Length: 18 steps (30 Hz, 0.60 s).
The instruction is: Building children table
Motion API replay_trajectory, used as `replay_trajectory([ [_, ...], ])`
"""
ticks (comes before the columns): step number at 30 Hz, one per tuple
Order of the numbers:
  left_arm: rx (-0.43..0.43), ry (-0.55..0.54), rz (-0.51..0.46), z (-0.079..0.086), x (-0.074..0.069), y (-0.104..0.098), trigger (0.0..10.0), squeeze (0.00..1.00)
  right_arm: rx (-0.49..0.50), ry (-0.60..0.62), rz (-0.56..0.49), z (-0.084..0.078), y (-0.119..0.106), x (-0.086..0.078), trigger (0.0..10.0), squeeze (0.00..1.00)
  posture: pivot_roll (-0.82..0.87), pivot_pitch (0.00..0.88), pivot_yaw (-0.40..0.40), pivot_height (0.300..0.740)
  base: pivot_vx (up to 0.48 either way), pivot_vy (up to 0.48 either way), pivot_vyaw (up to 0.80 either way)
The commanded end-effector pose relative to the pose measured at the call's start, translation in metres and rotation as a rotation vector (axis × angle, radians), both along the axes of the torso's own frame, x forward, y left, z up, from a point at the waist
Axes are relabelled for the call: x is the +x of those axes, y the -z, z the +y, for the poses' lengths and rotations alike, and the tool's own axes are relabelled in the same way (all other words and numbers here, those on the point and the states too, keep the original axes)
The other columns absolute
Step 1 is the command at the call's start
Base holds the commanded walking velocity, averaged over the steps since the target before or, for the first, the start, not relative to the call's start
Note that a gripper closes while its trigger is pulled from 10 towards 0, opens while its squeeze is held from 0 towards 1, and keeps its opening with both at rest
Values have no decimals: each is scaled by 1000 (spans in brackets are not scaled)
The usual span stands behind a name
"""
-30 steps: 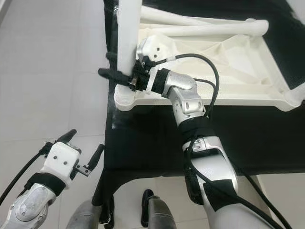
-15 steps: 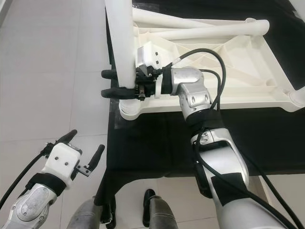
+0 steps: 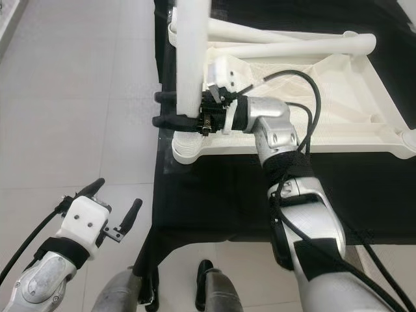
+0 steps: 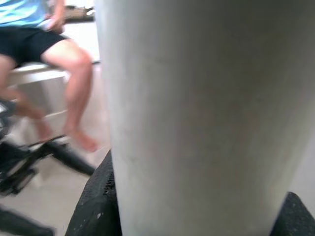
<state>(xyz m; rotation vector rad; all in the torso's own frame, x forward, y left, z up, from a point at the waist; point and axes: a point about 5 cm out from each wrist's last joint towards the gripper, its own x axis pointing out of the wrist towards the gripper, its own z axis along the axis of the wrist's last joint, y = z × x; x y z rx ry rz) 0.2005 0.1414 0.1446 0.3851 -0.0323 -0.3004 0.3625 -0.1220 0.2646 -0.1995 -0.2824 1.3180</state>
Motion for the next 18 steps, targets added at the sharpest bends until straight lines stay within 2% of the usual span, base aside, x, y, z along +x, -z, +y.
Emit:
replay_trajectory([
  [1, -8, 9, 7, -3, -4, 2, 10000, 0, -39, 152, 135, -10, 39, 2, 10000, 0, 135, 345, -111, 740, 0, 0, 0],
  [2, -8, 9, 7, -2, -5, 2, 10000, 0, -2, 247, 165, -8, 54, -7, 10000, 0, 132, 347, -111, 740, 0, 0, 0],
  [3, -8, 9, 7, -2, -5, 2, 10000, 0, -2, 247, 165, -8, 54, -7, 10000, 0, 132, 347, -111, 740, 0, 0, 0],
  [4, -8, 9, 9, -2, -5, 2, 10000, 0, 43, 368, 212, 0, 71, -20, 10000, 0, 130, 347, -110, 740, 0, 0, 0],
  [5, -8, 9, 9, -2, -5, 2, 10000, 0, 43, 368, 212, 0, 71, -20, 10000, 0, 130, 347, -110, 740, 0, 0, 0],
  [6, -7, 8, 9, -1, -5, 2, 10000, 0, 25, 457, 215, 6, 84, -36, 10000, 0, 131, 347, -101, 740, 0, 0, 0],
  [7, -5, 8, 10, 0, -5, 3, 10000, 0, -3, 565, 216, 10, 93, -44, 10000, 0, 120, 346, -89, 740, 0, 0, 0],
  [8, -5, 8, 10, 0, -5, 3, 10000, 0, -3, 565, 216, 10, 93, -44, 10000, 0, 120, 346, -89, 740, 0, 0, 0],
  [10, -1, 12, 13, 0, -3, 4, 10000, 0, -97, 799, 228, 2, 104, -41, 10000, 0, 126, 333, -81, 740, 0, 0, 0],
  [11, -1, 12, 13, 0, -3, 4, 10000, 0, -97, 799, 228, 2, 104, -41, 10000, 0, 126, 333, -81, 740, 0, 0, 0],
  [13, 2, 16, 14, 1, -1, 4, 10000, 0, -127, 915, 227, -5, 103, -33, 10000, 0, 127, 324, -81, 740, 0, 0, 0],
  [18, 5, 16, 14, 1, 0, 5, 10000, 0, -124, 977, 228, -8, 98, -29, 10000, 0, 127, 316, -78, 740, 0, 0, 0],
])
